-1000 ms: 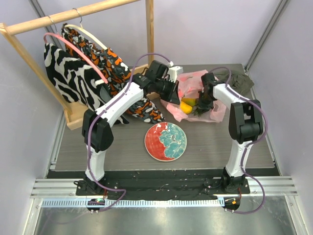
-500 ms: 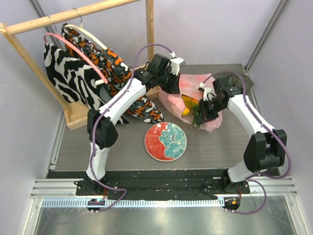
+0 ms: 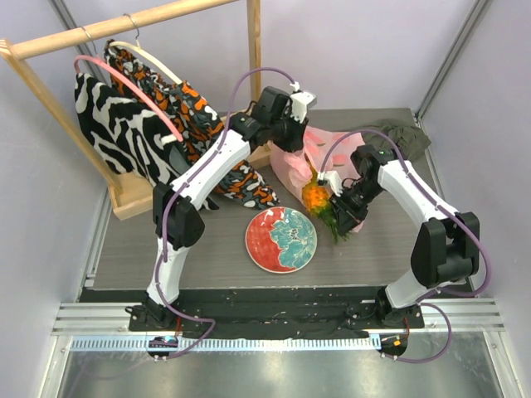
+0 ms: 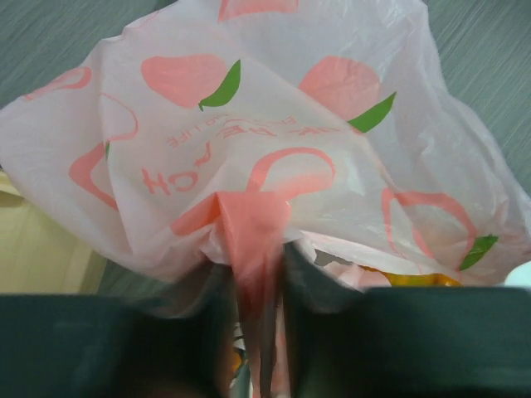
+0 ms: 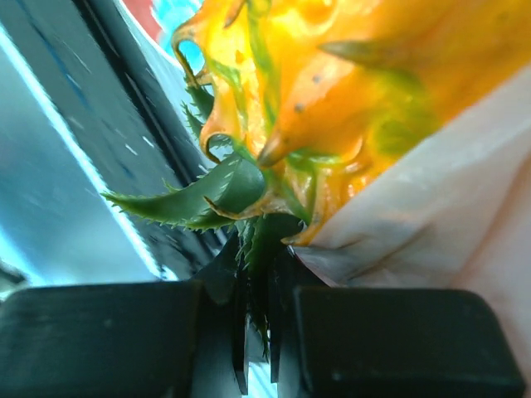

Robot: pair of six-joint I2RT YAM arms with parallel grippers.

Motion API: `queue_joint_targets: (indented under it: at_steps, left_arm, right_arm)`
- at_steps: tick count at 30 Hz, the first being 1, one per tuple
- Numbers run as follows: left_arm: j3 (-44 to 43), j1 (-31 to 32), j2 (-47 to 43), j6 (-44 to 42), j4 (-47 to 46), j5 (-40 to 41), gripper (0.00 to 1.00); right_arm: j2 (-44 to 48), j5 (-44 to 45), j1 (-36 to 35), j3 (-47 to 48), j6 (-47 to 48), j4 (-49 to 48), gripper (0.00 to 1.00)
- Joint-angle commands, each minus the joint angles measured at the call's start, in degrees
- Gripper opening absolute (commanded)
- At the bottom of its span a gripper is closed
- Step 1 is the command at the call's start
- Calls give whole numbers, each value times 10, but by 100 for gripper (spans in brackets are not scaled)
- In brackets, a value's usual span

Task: Take the fake fruits out of the plastic bag
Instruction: Take out the fake fruit from the plastic bag, then place the fake fruit on the plate.

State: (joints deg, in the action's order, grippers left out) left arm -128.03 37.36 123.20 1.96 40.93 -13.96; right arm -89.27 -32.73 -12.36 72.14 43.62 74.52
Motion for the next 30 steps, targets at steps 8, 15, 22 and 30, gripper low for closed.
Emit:
queue_joint_targets:
  at_steps: [8, 15, 22, 30]
  left_arm:
    - [121, -21, -210, -18, -4, 23, 87]
    - [178, -26, -278, -42, 0, -69, 95]
    - [281, -43, -353, -43, 4, -64, 95]
    - [369, -68, -398, -55, 5, -56, 95]
  right_arm:
    - [58, 182, -21, 106, 246, 112, 6]
    - [19, 158, -34, 89, 257, 107, 11]
    - [-79, -22, -100, 101, 169, 119, 17]
    - [-145, 20, -235, 76, 106, 34, 20]
